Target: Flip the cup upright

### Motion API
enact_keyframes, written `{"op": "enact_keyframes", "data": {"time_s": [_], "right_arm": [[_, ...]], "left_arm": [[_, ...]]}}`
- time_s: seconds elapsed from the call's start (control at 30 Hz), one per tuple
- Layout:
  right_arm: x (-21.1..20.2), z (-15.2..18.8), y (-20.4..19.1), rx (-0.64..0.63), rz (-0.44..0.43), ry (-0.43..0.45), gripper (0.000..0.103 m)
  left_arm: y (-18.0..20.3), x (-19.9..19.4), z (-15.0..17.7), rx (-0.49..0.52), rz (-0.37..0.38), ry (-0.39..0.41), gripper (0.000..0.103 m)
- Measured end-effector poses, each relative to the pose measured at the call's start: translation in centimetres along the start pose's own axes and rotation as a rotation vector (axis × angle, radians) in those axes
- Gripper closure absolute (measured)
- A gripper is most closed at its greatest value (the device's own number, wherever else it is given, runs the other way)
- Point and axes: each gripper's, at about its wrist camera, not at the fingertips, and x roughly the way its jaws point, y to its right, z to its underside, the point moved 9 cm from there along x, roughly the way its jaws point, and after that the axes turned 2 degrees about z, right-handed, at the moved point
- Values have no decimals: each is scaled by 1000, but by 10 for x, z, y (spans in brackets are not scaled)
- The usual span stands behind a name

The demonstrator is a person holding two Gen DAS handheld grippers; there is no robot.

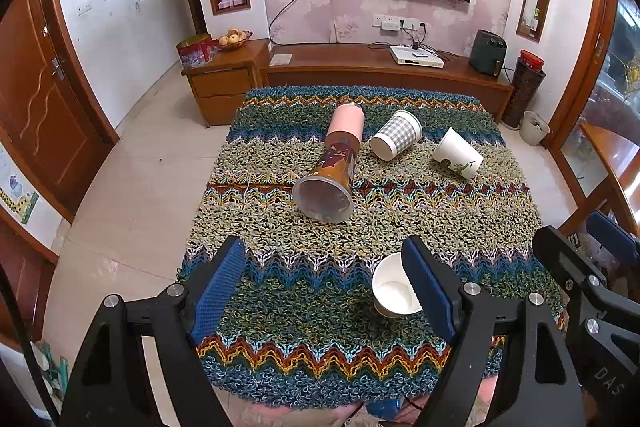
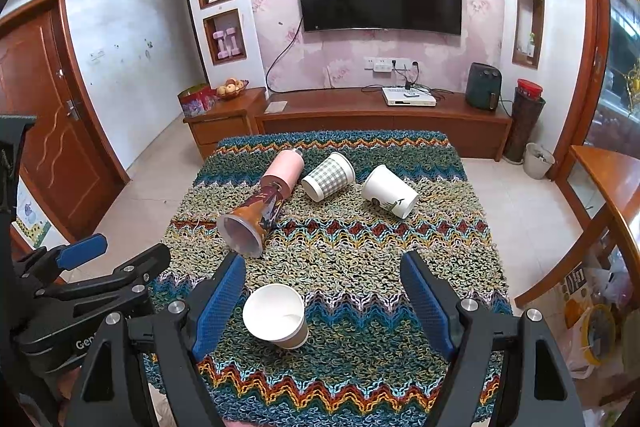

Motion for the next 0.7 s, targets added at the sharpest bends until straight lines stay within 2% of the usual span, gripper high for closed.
{"op": "enact_keyframes", "data": {"time_s": [0.7], "right_arm": [[1, 3, -1, 0, -3, -8, 23]], "left_arm": [[1, 4, 3, 4, 9, -16, 20]]}}
